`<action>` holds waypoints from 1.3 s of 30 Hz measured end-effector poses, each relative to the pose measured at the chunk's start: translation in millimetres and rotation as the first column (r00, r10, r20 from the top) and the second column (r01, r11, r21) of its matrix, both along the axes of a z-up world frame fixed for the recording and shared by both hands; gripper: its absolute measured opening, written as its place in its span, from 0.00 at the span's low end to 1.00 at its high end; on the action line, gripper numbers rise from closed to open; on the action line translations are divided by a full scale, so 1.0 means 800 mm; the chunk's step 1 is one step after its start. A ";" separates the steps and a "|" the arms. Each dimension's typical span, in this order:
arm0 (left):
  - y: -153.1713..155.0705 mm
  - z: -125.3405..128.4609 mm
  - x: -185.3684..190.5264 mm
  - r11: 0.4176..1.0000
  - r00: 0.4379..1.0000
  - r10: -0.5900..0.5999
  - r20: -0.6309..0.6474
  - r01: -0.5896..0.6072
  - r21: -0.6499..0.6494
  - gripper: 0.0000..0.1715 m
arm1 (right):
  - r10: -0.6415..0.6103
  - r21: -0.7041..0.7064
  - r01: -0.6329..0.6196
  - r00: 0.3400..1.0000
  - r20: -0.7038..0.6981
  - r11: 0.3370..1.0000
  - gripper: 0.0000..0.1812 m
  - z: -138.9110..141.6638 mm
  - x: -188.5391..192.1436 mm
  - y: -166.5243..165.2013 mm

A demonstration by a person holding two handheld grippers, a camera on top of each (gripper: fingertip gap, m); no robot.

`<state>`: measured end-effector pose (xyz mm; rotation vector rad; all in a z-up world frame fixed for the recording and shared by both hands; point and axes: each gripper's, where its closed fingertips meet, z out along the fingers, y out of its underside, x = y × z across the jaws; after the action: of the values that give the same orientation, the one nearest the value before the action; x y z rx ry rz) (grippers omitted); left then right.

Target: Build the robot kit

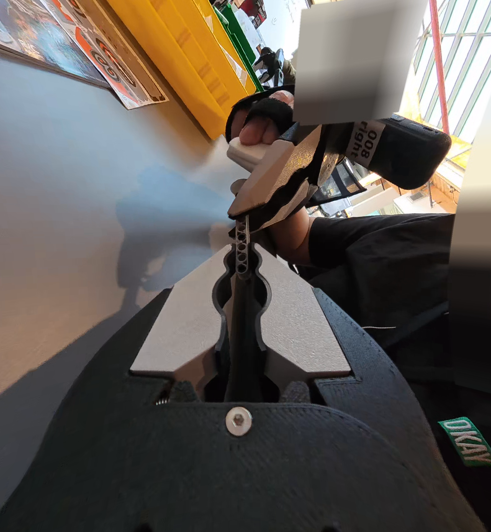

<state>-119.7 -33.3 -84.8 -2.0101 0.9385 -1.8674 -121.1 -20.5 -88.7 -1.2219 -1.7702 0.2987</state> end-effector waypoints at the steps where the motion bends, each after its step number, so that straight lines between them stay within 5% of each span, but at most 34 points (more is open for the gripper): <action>1: -0.001 0.000 0.000 1.000 1.000 -0.002 -0.002 0.002 0.013 0.04 | 0.006 -0.012 -0.006 1.000 -0.003 1.000 0.09 0.000 0.000 -0.001; 3: -0.001 0.003 0.003 0.997 1.000 0.004 -0.002 -0.004 0.079 0.05 | 0.002 -0.023 -0.003 1.000 -0.009 1.000 0.09 0.000 0.002 0.001; 5: 0.005 0.001 0.006 0.967 0.998 0.046 -0.049 -0.033 0.253 0.21 | 0.003 -0.055 -0.003 1.000 0.006 0.998 0.09 -0.005 0.006 0.000; 7: 0.014 -0.006 0.008 0.875 0.985 0.123 -0.117 -0.052 0.481 0.30 | -0.031 -0.117 0.033 0.999 0.013 0.993 0.09 -0.009 0.010 0.005; 11: 0.024 -0.010 0.007 0.685 0.960 0.218 -0.178 -0.021 0.728 0.26 | -0.056 -0.210 0.057 0.998 0.012 0.976 0.08 -0.018 0.014 0.010; 13: 0.024 -0.019 0.007 0.618 0.946 0.238 -0.222 0.029 0.786 0.27 | -0.058 -0.237 0.056 0.998 -0.001 0.970 0.08 -0.019 0.015 0.011; 19: 0.018 -0.018 0.012 0.563 0.952 0.222 -0.211 0.051 0.825 0.10 | -0.051 -0.241 0.041 0.998 -0.033 0.970 0.09 -0.011 0.013 0.010; 23: 0.028 0.004 0.009 0.482 0.949 0.288 -0.131 -0.025 0.876 0.08 | -0.094 -0.189 0.059 0.978 -0.184 0.980 0.15 0.021 0.012 0.025; 25: 0.041 0.025 0.001 0.406 0.931 0.362 -0.047 -0.112 0.907 0.08 | -0.148 -0.222 0.070 0.921 -0.361 0.973 0.22 0.063 0.020 0.036; 27: 0.052 0.045 -0.007 0.315 0.898 0.439 0.041 -0.196 0.929 0.08 | -0.277 -0.349 0.074 0.767 -0.578 0.934 0.22 0.115 0.037 0.058; 30: 0.063 0.065 -0.014 0.192 0.834 0.534 0.138 -0.279 0.941 0.08 | -0.558 -0.679 -0.130 0.472 -0.683 0.722 0.17 0.144 0.058 0.088; 31: 0.063 0.068 -0.014 0.163 0.820 0.551 0.156 -0.289 0.944 0.08 | -0.611 -0.735 -0.213 0.437 -0.661 0.643 0.17 0.137 0.054 0.091; 33: 0.063 0.070 -0.011 0.113 0.801 0.573 0.175 -0.289 0.951 0.08 | -0.662 -0.808 -0.240 0.471 -0.582 0.539 0.17 0.108 0.033 0.095; 36: 0.063 0.063 -0.006 0.102 0.797 0.585 0.151 -0.257 0.961 0.08 | -0.628 -0.820 -0.284 0.534 -0.566 0.497 0.16 0.093 0.009 0.084; 39: 0.056 0.057 0.002 0.254 0.836 0.533 0.132 -0.307 0.917 0.08 | -0.547 -0.757 -0.415 0.525 -0.653 0.505 0.16 0.113 0.009 0.070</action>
<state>-118.3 11.9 -39.0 -1.4449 0.9965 -0.5131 -114.0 35.5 1.4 -1.3950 -0.5185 1.6485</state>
